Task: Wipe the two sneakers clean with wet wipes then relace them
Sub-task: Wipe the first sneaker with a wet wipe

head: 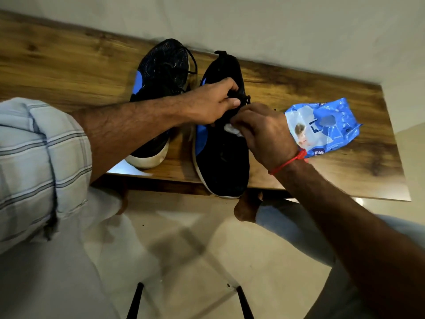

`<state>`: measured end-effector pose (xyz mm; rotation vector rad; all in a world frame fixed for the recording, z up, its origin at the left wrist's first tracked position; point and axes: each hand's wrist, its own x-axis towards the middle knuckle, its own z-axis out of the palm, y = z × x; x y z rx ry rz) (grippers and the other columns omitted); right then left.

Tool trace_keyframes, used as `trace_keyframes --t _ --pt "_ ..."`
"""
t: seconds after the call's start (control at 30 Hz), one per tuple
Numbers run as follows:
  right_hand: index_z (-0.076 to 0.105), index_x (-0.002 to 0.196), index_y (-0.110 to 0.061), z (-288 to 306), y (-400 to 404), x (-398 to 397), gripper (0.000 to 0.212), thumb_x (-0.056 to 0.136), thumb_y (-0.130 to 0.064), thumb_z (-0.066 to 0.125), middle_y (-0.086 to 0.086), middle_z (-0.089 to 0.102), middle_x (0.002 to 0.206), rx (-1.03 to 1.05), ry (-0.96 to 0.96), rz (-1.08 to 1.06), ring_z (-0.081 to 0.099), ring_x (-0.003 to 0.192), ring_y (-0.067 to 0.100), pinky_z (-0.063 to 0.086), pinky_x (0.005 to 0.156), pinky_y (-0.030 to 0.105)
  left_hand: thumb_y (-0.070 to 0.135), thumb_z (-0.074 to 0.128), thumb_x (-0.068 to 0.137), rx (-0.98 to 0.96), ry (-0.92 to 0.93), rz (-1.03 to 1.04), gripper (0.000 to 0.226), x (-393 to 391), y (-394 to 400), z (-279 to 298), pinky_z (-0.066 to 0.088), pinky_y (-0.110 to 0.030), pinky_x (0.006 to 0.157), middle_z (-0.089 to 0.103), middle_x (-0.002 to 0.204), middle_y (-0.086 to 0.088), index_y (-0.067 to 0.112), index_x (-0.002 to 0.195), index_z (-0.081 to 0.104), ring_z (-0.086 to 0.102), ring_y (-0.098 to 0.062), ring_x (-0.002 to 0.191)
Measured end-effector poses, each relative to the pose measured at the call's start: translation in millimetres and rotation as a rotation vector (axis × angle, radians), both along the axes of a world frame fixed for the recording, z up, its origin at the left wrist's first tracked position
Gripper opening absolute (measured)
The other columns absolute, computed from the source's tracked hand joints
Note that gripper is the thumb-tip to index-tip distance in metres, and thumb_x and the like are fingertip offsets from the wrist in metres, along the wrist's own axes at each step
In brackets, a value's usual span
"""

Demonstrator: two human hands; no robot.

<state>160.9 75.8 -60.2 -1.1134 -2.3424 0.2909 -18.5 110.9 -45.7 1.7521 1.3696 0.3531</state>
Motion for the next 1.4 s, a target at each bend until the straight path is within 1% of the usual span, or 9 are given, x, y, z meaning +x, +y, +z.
trace_keyframes --t 0.13,0.33,0.6,0.73,0.9,1.07,1.23,1.3,1.4 --pt "0.076 0.096 -0.008 1 13 0 0.012 0.088 -0.011 0.066 0.01 0.069 0.093 0.017 0.089 -0.145 0.064 0.084 0.021 0.051 0.075 0.029 0.033 0.041 0.11 -0.026 -0.004 0.023 0.034 -1 -2 6 0.061 -0.049 0.082 0.064 0.12 -0.005 0.022 0.141 0.044 0.067 -0.024 0.101" --pt "0.072 0.086 -0.007 2 1 6 0.003 0.085 -0.006 0.07 0.007 0.064 0.082 -0.049 -0.023 -0.018 0.056 0.075 0.015 0.035 0.071 0.015 0.03 0.042 0.11 -0.047 -0.047 0.062 0.027 -1 -6 5 0.058 -0.055 0.084 0.067 0.114 -0.012 0.021 0.134 0.05 0.066 -0.031 0.104" --pt "0.075 0.085 -0.01 8 -27 25 0.008 0.079 -0.006 0.071 0.004 0.069 0.084 -0.234 -0.296 0.216 0.065 0.078 0.021 0.053 0.073 0.032 0.03 0.042 0.11 -0.085 -0.074 0.043 0.033 -4 -1 1 0.061 -0.031 0.071 0.063 0.119 -0.012 0.023 0.141 0.045 0.063 -0.024 0.109" --pt "0.073 0.086 -0.007 10 -10 11 0.009 0.08 -0.004 0.068 0.008 0.067 0.084 -0.101 -0.082 0.033 0.061 0.076 0.022 0.038 0.073 0.019 0.031 0.041 0.11 -0.104 -0.096 0.057 0.029 -6 1 0 0.062 -0.036 0.076 0.065 0.118 -0.006 0.026 0.138 0.047 0.066 -0.024 0.106" --pt "0.073 0.089 -0.005 9 12 -7 0.01 0.082 -0.003 0.067 0.013 0.066 0.088 0.022 0.125 -0.219 0.063 0.08 0.026 0.044 0.072 0.025 0.031 0.04 0.11 -0.116 -0.132 0.073 0.028 -8 2 0 0.061 -0.036 0.075 0.065 0.117 -0.004 0.025 0.136 0.049 0.065 -0.019 0.104" --pt "0.071 0.083 -0.005 11 0 -4 0.006 0.077 -0.004 0.069 0.013 0.065 0.082 -0.062 -0.062 -0.024 0.064 0.075 0.031 0.043 0.071 0.029 0.028 0.039 0.11 -0.1 -0.142 0.089 0.026 -7 -1 0 0.058 -0.032 0.067 0.064 0.115 -0.008 0.022 0.132 0.052 0.065 -0.023 0.101" --pt "0.076 0.094 -0.02 26 -22 -2 0.013 0.084 -0.016 0.068 0.0 0.072 0.095 -0.372 -0.567 0.237 0.066 0.091 0.021 0.049 0.086 0.036 0.027 0.04 0.11 -0.108 -0.122 0.082 0.026 -4 -2 2 0.062 -0.043 0.08 0.064 0.121 -0.014 0.023 0.133 0.051 0.066 -0.027 0.108" --pt "0.076 0.095 -0.021 32 -19 -4 0.013 0.085 -0.017 0.069 -0.003 0.073 0.094 -0.399 -0.456 0.193 0.066 0.091 0.017 0.049 0.086 0.033 0.028 0.04 0.11 -0.109 -0.137 0.093 0.025 -6 0 1 0.062 -0.039 0.077 0.064 0.118 -0.01 0.024 0.131 0.052 0.066 -0.023 0.105" --pt "0.076 0.091 -0.018 31 -5 -6 0.011 0.083 -0.012 0.07 0.0 0.072 0.088 -0.264 -0.015 -0.113 0.065 0.084 0.017 0.051 0.079 0.034 0.028 0.04 0.11 -0.109 -0.162 0.103 0.023 -9 3 -2 0.056 -0.031 0.067 0.063 0.107 -0.003 0.024 0.128 0.054 0.062 -0.017 0.095"
